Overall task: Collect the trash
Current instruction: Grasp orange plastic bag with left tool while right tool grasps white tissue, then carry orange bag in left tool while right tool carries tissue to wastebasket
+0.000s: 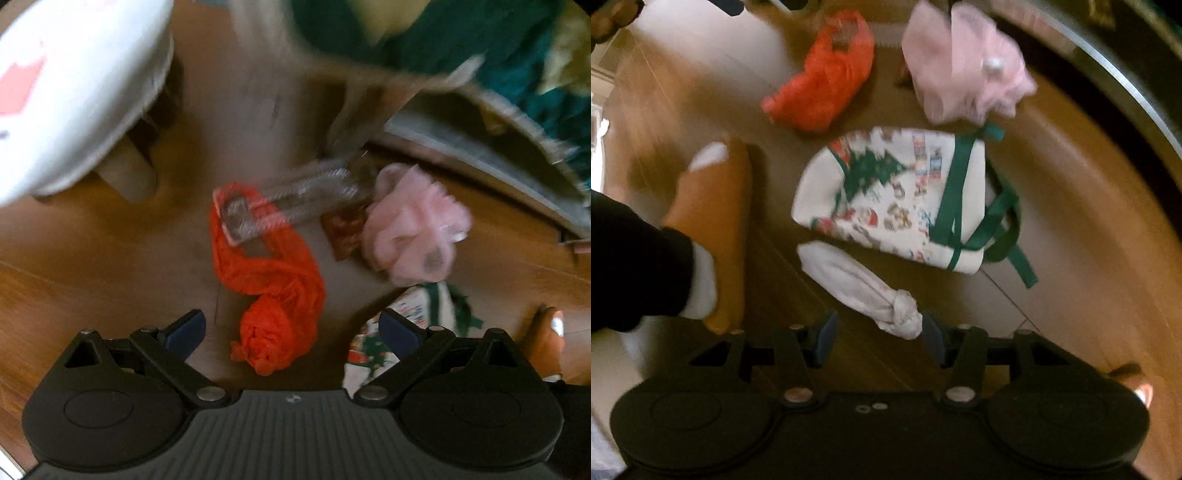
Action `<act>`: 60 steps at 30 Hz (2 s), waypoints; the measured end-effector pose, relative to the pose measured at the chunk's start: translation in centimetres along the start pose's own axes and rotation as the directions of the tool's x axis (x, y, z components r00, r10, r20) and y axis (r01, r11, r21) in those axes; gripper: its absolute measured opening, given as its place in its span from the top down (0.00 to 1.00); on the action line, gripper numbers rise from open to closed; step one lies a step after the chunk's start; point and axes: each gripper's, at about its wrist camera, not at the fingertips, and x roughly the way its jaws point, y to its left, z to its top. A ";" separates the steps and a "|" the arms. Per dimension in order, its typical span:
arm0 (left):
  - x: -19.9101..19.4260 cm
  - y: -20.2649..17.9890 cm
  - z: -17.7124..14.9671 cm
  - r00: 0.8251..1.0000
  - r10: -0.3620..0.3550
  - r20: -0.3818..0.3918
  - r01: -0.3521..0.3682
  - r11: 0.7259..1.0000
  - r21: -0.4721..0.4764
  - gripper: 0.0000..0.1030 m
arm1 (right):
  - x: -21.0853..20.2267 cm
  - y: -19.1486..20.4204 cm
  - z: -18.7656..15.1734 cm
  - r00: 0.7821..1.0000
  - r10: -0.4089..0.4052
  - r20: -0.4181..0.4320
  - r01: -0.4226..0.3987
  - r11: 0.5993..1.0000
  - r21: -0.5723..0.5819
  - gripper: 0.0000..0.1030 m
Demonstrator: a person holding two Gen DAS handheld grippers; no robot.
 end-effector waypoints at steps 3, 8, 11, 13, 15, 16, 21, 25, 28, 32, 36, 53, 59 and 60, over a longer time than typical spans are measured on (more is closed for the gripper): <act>3.2 0.9 -0.1 0.999 0.025 -0.043 -0.026 1.000 -0.007 0.02 | 2.2 -0.9 -0.3 0.999 0.008 -0.045 -0.008 1.000 -0.010 0.51; 7.4 1.7 -0.4 0.994 0.049 -0.097 -0.048 0.999 0.008 0.03 | 5.0 -1.4 -0.3 0.996 0.023 -0.087 -0.024 1.000 -0.007 0.51; 9.0 1.8 -0.5 0.992 0.046 -0.119 -0.046 0.999 0.008 0.03 | 6.4 -1.5 0.0 0.996 0.017 -0.092 -0.017 1.000 -0.007 0.51; 9.8 1.7 -0.7 0.991 0.043 -0.126 -0.041 0.999 0.014 0.03 | 7.1 -1.6 0.1 0.995 0.012 -0.098 -0.014 1.000 -0.019 0.51; 10.4 1.4 -0.9 0.990 0.043 -0.131 -0.040 0.999 0.027 0.08 | 7.8 -1.3 0.2 0.995 -0.003 -0.103 0.000 0.999 -0.034 0.51; 10.7 1.2 -1.0 0.990 0.045 -0.133 -0.040 0.999 0.036 0.16 | 8.1 -1.3 0.2 0.995 -0.005 -0.103 0.001 0.999 -0.038 0.52; 11.8 1.3 -1.6 0.987 0.034 -0.154 -0.031 0.999 0.020 0.42 | 8.6 -1.2 0.6 0.996 -0.014 -0.091 0.011 1.000 -0.028 0.54; 11.5 1.2 -1.7 0.989 0.036 -0.145 -0.031 0.999 0.038 0.51 | 8.2 -0.9 0.8 0.997 -0.011 -0.072 0.009 0.999 -0.031 0.90; 10.6 1.5 -1.6 0.987 0.019 -0.158 -0.013 0.999 0.036 0.52 | 7.5 -1.4 0.9 0.998 0.018 -0.064 -0.016 1.000 0.022 0.90; 8.3 1.1 -1.4 0.987 -0.008 -0.158 0.013 1.000 0.025 0.53 | 5.6 -1.3 0.6 0.999 0.024 -0.046 -0.022 0.999 0.048 0.90; 5.5 1.4 -1.3 0.987 -0.041 -0.156 0.044 0.999 0.018 0.53 | 3.0 -2.0 0.9 1.000 0.018 -0.017 -0.016 0.996 0.091 0.90; -14.1 -2.2 -2.6 0.992 -0.111 0.061 0.102 0.987 0.123 0.53 | -16.8 -1.0 -1.5 0.950 -0.084 0.302 -0.018 0.947 0.322 0.90; -22.1 -4.1 -3.5 0.974 -0.119 0.194 0.091 0.985 0.147 0.53 | -23.4 -0.1 -3.8 0.892 -0.140 0.430 -0.028 0.932 0.362 0.90; -23.5 -4.5 -3.9 0.969 -0.123 0.215 0.091 0.984 0.151 0.53 | -24.4 0.1 -4.3 0.880 -0.146 0.452 -0.034 0.930 0.367 0.90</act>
